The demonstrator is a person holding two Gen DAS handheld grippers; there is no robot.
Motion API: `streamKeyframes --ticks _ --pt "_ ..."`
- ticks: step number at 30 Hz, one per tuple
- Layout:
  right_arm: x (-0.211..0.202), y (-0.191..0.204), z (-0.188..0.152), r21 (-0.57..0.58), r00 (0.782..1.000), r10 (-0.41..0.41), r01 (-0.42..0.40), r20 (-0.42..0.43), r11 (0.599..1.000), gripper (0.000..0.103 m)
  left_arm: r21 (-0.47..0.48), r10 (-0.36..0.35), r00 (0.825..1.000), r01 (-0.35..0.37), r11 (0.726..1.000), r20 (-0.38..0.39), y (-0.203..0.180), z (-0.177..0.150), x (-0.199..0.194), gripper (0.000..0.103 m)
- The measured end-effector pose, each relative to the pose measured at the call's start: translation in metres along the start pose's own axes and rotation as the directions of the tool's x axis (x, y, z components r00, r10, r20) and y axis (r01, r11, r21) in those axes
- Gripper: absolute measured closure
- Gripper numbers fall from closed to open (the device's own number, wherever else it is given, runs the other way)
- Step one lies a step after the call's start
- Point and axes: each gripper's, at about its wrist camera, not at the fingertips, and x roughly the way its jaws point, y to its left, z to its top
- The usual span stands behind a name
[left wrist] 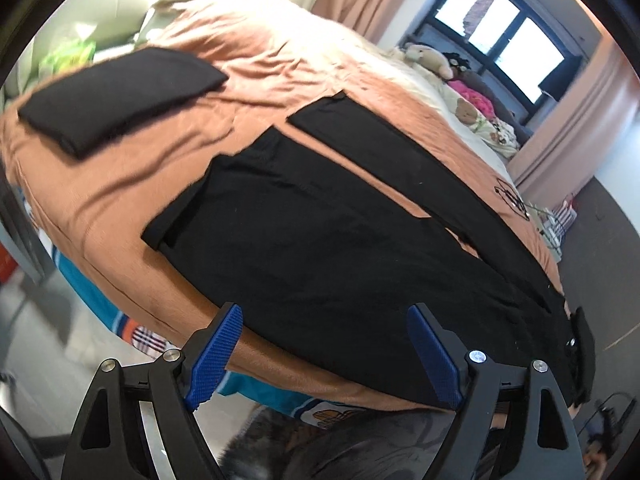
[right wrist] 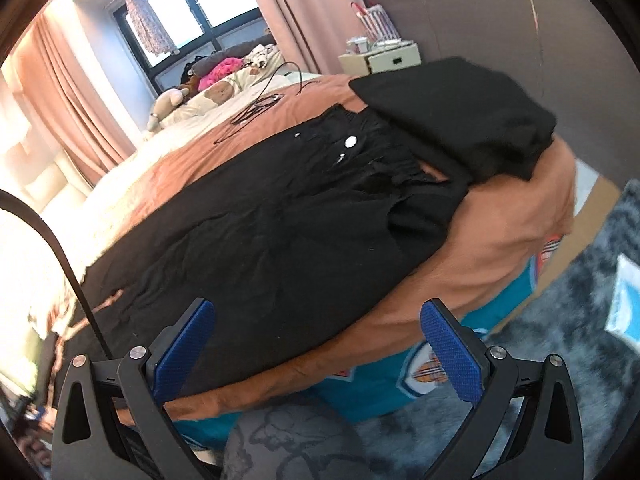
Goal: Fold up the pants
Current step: 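Grasp the pant leg hem with the left tool while the right tool grasps the waistband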
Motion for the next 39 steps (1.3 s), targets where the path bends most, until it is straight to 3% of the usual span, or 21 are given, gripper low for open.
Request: streamKeyframes --ticks 8,11,18,20,28,33,36,39 --pt "0.03 -0.006 0.006 0.026 0.998 -0.035 0.037 -0.061 0.999 0.0 -0.126 -0.016 0.997 0.006 0.992 -0.073 0.028 0.0 0.03 0.017" --pt "0.039 -0.012 0.009 0.057 0.996 -0.014 0.019 -0.09 0.998 0.008 -0.151 -0.033 0.996 0.02 0.988 -0.086 0.034 0.0 0.038 0.019" --pt "0.05 -0.03 0.015 0.128 0.99 0.027 -0.009 -0.137 0.992 0.015 -0.22 -0.095 0.995 0.084 0.972 -0.042 0.048 0.0 0.033 0.023" --pt "0.05 -0.037 0.018 0.144 0.99 0.048 -0.028 -0.135 0.989 0.017 -0.223 -0.082 0.996 0.075 0.972 -0.024 0.048 0.005 0.035 0.027" --pt "0.051 -0.07 0.025 0.209 0.986 0.139 -0.116 -0.096 0.971 0.024 -0.252 -0.043 0.999 0.042 0.967 0.003 0.055 0.018 0.04 0.082" --pt "0.046 -0.093 0.015 0.285 0.984 0.168 -0.147 -0.052 0.947 0.035 -0.272 -0.047 0.998 0.053 0.961 0.028 0.054 0.022 0.037 0.091" --pt "0.033 -0.104 0.01 0.318 0.984 0.171 -0.149 -0.043 0.936 0.036 -0.267 -0.032 0.999 0.041 0.963 0.038 0.051 0.024 0.034 0.093" --pt "0.021 -0.109 0.001 0.335 0.992 0.118 -0.096 -0.045 0.937 0.035 -0.27 -0.029 0.998 0.042 0.962 0.05 0.05 0.025 0.029 0.095"
